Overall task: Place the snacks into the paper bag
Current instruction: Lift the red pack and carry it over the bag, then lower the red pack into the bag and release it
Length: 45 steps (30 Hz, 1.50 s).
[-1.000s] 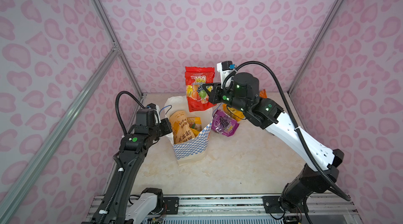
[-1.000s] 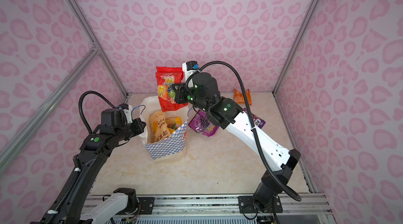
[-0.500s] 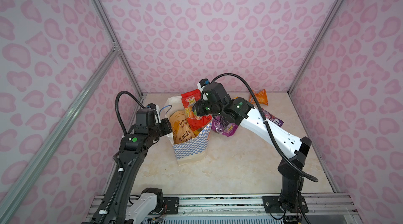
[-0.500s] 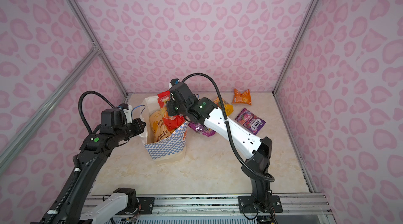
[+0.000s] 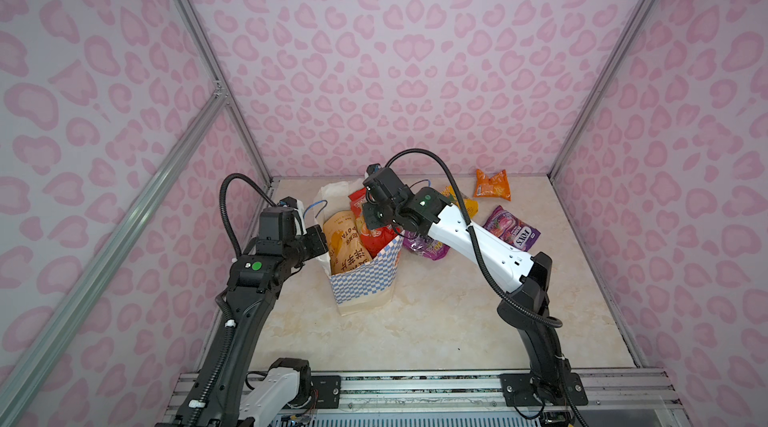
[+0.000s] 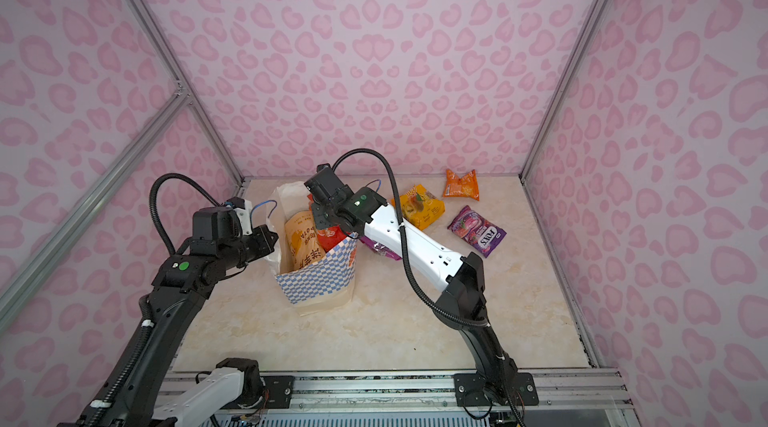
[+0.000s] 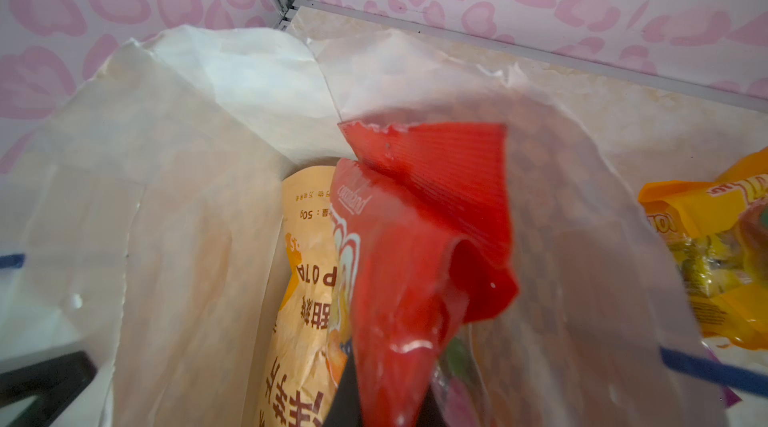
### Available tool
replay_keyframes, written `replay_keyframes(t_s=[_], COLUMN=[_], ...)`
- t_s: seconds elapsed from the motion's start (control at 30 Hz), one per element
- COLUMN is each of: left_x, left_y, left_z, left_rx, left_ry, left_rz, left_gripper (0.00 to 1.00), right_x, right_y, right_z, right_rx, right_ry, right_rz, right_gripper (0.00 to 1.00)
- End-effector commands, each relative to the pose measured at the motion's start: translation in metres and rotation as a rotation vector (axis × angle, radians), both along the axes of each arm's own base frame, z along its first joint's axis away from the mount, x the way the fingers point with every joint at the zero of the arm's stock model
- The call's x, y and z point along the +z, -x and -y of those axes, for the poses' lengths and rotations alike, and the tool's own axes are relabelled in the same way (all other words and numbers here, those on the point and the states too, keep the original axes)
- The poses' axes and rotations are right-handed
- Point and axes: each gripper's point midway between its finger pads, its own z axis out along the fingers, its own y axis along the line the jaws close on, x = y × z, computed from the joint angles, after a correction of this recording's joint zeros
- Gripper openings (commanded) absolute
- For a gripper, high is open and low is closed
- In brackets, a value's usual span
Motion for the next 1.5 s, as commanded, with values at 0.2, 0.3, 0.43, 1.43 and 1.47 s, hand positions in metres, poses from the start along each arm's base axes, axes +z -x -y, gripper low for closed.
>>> replay_keyframes(t_s=[0.2, 0.3, 0.43, 1.43, 1.47], left_x=[0.006, 0.006, 0.005, 0.004, 0.004], left_y=[-0.004, -0.004, -0.004, -0.005, -0.005], left_z=[-0.002, -0.001, -0.002, -0.003, -0.004], left_rx=[0.002, -0.002, 0.003, 0.009, 0.009], left_ry=[-0.004, 0.002, -0.002, -0.005, -0.005], left_rz=[0.030, 0.027, 0.028, 0.025, 0.025], left_gripper=[0.09, 0.09, 0.09, 0.09, 0.09], right_x=[-0.040, -0.054, -0.072, -0.104, -0.108], right_y=[-0.002, 0.001, 0.008, 0.031, 0.030], right_z=[-0.020, -0.026, -0.040, -0.051, -0.051], right_rx=[0.019, 0.035, 0.080, 0.180, 0.178], right_ry=[0.012, 0.007, -0.022, 0.032, 0.038], right_rz=[-0.078, -0.116, -0.189, -0.292, -0.300], right_gripper=[0.00, 0.00, 0.00, 0.03, 0.05])
